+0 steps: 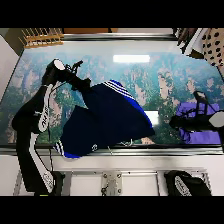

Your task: Fold the clothes and pants, and hang the long-sleeved shirts on hangers.

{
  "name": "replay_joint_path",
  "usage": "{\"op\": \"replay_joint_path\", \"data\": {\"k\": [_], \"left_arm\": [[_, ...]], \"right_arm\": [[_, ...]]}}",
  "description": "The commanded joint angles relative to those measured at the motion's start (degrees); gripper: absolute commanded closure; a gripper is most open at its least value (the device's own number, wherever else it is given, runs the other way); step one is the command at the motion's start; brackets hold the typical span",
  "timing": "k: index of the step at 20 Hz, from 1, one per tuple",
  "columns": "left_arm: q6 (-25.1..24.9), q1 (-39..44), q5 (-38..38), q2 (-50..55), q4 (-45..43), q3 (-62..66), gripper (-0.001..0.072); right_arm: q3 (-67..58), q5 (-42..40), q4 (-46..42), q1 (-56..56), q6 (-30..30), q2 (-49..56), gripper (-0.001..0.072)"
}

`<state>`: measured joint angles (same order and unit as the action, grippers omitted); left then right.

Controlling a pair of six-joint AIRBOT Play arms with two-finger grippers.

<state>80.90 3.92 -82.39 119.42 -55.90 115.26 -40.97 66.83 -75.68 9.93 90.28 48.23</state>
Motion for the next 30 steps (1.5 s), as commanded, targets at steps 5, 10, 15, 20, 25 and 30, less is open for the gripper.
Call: {"op": "replay_joint_path", "data": {"k": [5, 10, 15, 20, 25, 30], "left_arm": [[-0.1, -1.9, -0.6, -1.4, 0.1, 0.0, 0.0701], [-0.1, -1.9, -0.5, -1.4, 0.1, 0.0, 0.0701], [-0.1, -2.0, -4.1, -3.1, 0.0, 0.0, 0.0702], [-0.1, -4.2, 1.0, -20.6, 0.1, 2.3, 0.0701], [-0.1, -5.3, 6.6, -44.7, 0.0, -1.0, 0.0701], [-0.1, -5.2, 16.5, -66.9, 0.0, -12.5, 0.0701]], "right_arm": [[6.1, -18.4, 25.0, -2.9, -18.4, 20.3, 0.0264], [3.0, -21.0, 27.1, -8.6, -20.5, 28.6, 0.0267], [-2.9, -20.4, 26.1, -9.3, -22.0, 26.9, 0.0686], [-26.5, -9.6, 18.6, -8.5, -22.0, 16.0, 0.0687], [-44.2, -6.5, 18.9, -8.5, -21.1, 4.0, 0.0687], [-45.6, -3.8, 18.6, -8.5, -20.9, -7.7, 0.0686]]}}
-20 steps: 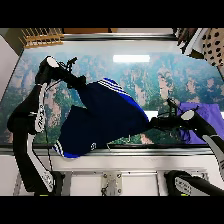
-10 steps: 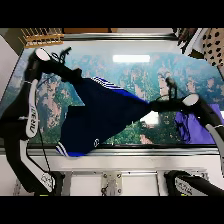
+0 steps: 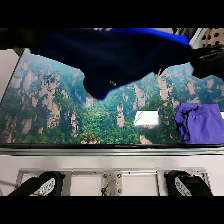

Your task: Fold the clothes and pants, and hang the long-sleeved shirts on hangers.

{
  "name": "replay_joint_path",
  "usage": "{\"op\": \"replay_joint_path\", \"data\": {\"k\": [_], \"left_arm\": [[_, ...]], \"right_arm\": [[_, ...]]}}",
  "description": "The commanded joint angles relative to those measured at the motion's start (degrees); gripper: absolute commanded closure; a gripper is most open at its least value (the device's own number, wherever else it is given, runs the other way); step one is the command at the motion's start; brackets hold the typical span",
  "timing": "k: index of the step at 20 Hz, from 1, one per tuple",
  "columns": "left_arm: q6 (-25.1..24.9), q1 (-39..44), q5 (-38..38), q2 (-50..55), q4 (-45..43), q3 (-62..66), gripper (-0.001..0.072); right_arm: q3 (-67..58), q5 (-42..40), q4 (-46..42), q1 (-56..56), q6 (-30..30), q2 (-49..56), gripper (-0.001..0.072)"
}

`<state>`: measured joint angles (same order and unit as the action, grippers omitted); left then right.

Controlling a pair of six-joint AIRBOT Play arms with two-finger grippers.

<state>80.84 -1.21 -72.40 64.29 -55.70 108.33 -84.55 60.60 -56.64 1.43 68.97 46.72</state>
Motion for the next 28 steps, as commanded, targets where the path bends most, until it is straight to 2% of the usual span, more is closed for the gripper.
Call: {"op": "replay_joint_path", "data": {"k": [1, 6, 9, 12, 14, 16, 18, 20, 21, 22, 23, 26, 28], "left_arm": [[0.0, -0.1, 8.0, -14.7, -0.2, -7.5, 0.0701], [0.0, -0.1, 12.6, -21.7, -0.2, -15.4, 0.0701], [0.0, 0.0, 12.5, -18.1, 0.0, -18.6, 0.0701], [-0.4, 1.8, 13.7, -8.7, -0.3, -20.9, 0.0701], [-2.0, 4.3, 16.9, -0.1, -0.2, -20.9, 0.0701], [-2.7, 7.0, 22.3, 8.7, -0.2, -20.9, 0.0701], [-2.7, 9.0, 25.5, 17.2, -0.2, -19.0, 0.0701], [-2.4, 9.6, 24.0, 24.9, -0.1, -14.3, 0.07], [-1.6, 9.4, 22.3, 27.7, -0.1, -11.6, 0.0567], [-0.8, 8.8, 20.5, 29.8, -0.1, -8.8, 0.0201], [0.4, 7.8, 18.1, 31.1, -0.2, -6.4, 0.0087], [2.4, 1.3, 8.7, 30.6, -1.8, -3.7, 0.0101], [4.9, -3.0, 4.7, 26.8, -7.9, -9.4, 0.0101]], "right_arm": [[-2.0, 3.8, -1.2, 0.0, 1.9, -7.8, 0.0687], [-2.0, 17.1, -11.5, 0.0, 11.3, -11.9, 0.0687], [-1.2, 26.3, -13.2, 0.0, 18.6, -10.6, 0.0686], [3.3, 28.8, -13.2, 0.0, 21.7, -5.6, 0.0686], [7.3, 27.6, -13.3, -0.1, 21.9, 0.3, 0.0687], [9.1, 23.1, -13.7, -0.1, 20.3, 8.7, 0.0687], [9.0, 14.1, -14.9, -0.1, 18.3, 17.6, 0.0687], [7.1, 4.5, -16.9, 0.2, 18.0, 25.2, 0.0675], [5.5, 1.4, -17.0, 0.6, 18.0, 28.1, 0.0585], [3.4, -0.3, -16.9, 1.2, 18.1, 30.6, 0.0334], [1.2, -1.2, -16.9, 2.0, 18.0, 32.1, 0.0143], [-0.9, -1.2, -16.9, 5.2, 18.1, 30.6, 0.013], [-0.2, 2.1, -16.9, 6.9, 18.0, 27.4, 0.013]]}}
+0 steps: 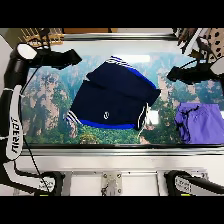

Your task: Fold the clothes and pants, and hang the long-sleeved shirts on hangers.

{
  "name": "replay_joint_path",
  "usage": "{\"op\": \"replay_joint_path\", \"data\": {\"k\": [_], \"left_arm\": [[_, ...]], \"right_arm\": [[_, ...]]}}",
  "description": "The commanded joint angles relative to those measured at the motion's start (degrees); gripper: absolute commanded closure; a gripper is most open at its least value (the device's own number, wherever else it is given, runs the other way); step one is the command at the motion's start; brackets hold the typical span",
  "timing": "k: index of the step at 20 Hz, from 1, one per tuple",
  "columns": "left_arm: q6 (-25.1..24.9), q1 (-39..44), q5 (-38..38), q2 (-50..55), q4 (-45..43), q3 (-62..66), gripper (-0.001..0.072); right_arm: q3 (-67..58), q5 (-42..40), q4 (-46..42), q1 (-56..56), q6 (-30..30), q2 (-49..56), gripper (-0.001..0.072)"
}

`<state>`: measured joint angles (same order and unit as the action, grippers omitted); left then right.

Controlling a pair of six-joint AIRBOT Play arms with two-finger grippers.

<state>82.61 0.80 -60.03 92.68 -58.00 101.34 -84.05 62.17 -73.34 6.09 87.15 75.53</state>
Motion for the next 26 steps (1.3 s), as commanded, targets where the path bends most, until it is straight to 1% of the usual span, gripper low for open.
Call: {"op": "replay_joint_path", "data": {"k": [1, 2, 3, 5, 8, 10, 11, 13, 16, 22, 26], "left_arm": [[4.9, -6.9, -8.7, -4.2, -9.0, -7.5, 0.0101], [6.2, -8.4, -9.2, -6.7, -11.4, -13.3, 0.0101], [6.4, -9.8, -8.9, -9.3, -12.2, -20.2, 0.0101], [6.6, -11.9, -7.1, -13.3, -12.4, -34.0, 0.0101], [9.0, -13.6, -0.4, -16.2, -12.0, -50.1, 0.01], [8.3, -13.7, 4.2, -16.2, -7.2, -55.5, 0.01], [7.1, -13.6, 7.1, -16.2, -4.0, -57.3, 0.01], [5.7, -12.7, 11.6, -16.1, 1.4, -58.2, 0.0101], [6.0, -10.2, 15.7, -15.2, 2.6, -57.1, 0.0101], [7.4, -8.6, 9.6, -5.9, 2.6, -48.5, 0.0101], [8.5, -8.6, 9.5, -4.1, 2.6, -46.1, 0.0103]], "right_arm": [[0.5, 2.3, -0.2, 2.5, -0.2, -3.5, 0.013], [2.2, 3.3, -0.2, 2.4, -0.4, -5.6, 0.013], [4.2, 3.9, 0.0, 2.3, -0.4, -7.6, 0.013], [8.9, 4.1, 0.1, 1.2, -0.3, -11.6, 0.013], [13.9, 4.1, 0.1, -0.5, -0.3, -15.1, 0.013], [15.1, 4.1, 0.4, -1.7, -0.3, -15.7, 0.013], [15.1, 4.0, 0.6, -2.3, -0.3, -15.7, 0.013], [15.1, 3.4, 1.2, -3.2, -0.3, -15.7, 0.013], [15.1, 3.0, 1.8, -3.5, -0.3, -15.7, 0.013], [15.1, 4.1, 2.0, -3.5, -0.3, -15.7, 0.013], [15.2, 4.3, 2.0, -3.4, -0.3, -15.7, 0.013]]}}
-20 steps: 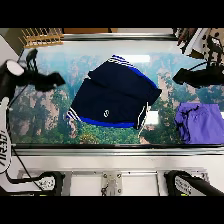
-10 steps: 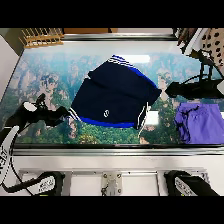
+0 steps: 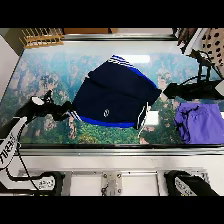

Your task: Fold the clothes and pants, and hang the long-sleeved shirts on hangers.

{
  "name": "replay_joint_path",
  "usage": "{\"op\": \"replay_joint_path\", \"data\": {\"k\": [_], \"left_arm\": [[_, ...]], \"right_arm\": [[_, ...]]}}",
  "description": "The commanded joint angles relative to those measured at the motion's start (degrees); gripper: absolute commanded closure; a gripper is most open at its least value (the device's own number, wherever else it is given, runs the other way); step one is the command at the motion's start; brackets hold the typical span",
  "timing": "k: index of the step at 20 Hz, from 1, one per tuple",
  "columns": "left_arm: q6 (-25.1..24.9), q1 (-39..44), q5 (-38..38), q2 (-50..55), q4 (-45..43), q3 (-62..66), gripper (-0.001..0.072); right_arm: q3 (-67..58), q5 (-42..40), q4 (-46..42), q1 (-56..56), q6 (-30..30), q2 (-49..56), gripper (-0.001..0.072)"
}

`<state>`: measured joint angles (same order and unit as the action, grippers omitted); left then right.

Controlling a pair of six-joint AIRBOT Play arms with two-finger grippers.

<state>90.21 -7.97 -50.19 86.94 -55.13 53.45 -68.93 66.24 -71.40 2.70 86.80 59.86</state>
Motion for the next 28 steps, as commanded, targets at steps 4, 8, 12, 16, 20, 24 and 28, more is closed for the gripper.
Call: {"op": "replay_joint_path", "data": {"k": [4, 8, 12, 16, 20, 24, 28], "left_arm": [[0.3, 0.1, -0.7, 1.3, -0.4, 1.8, 0.0701], [-2.5, 0.1, -2.3, -4.2, -0.8, -0.2, 0.0701], [-3.0, 0.1, -2.8, -13.5, -0.8, -10.8, 0.0701], [-3.0, 0.1, -3.8, -22.7, -0.6, -19.7, 0.0701], [-3.0, 0.1, -3.8, -29.6, -0.7, -26.1, 0.0701], [-3.0, 0.1, -3.8, -33.0, -0.6, -28.6, 0.0701], [-3.0, 0.1, -3.8, -34.2, -0.5, -28.5, 0.0701]], "right_arm": [[3.3, 0.2, 0.3, -0.1, 1.9, 0.0, 0.013], [15.5, -0.8, 0.9, -0.1, 14.5, 0.0, 0.0129], [32.8, -10.3, 15.3, -0.1, 17.8, 0.0, 0.0127], [42.6, -17.2, 27.9, -2.7, 14.6, 0.0, 0.0126], [43.5, -24.0, 30.0, -8.3, 14.6, 0.0, 0.0127], [43.5, -29.4, 31.3, -11.1, 14.6, 2.8, 0.0128], [43.5, -31.6, 32.2, -12.1, 14.5, 6.6, 0.0128]]}}
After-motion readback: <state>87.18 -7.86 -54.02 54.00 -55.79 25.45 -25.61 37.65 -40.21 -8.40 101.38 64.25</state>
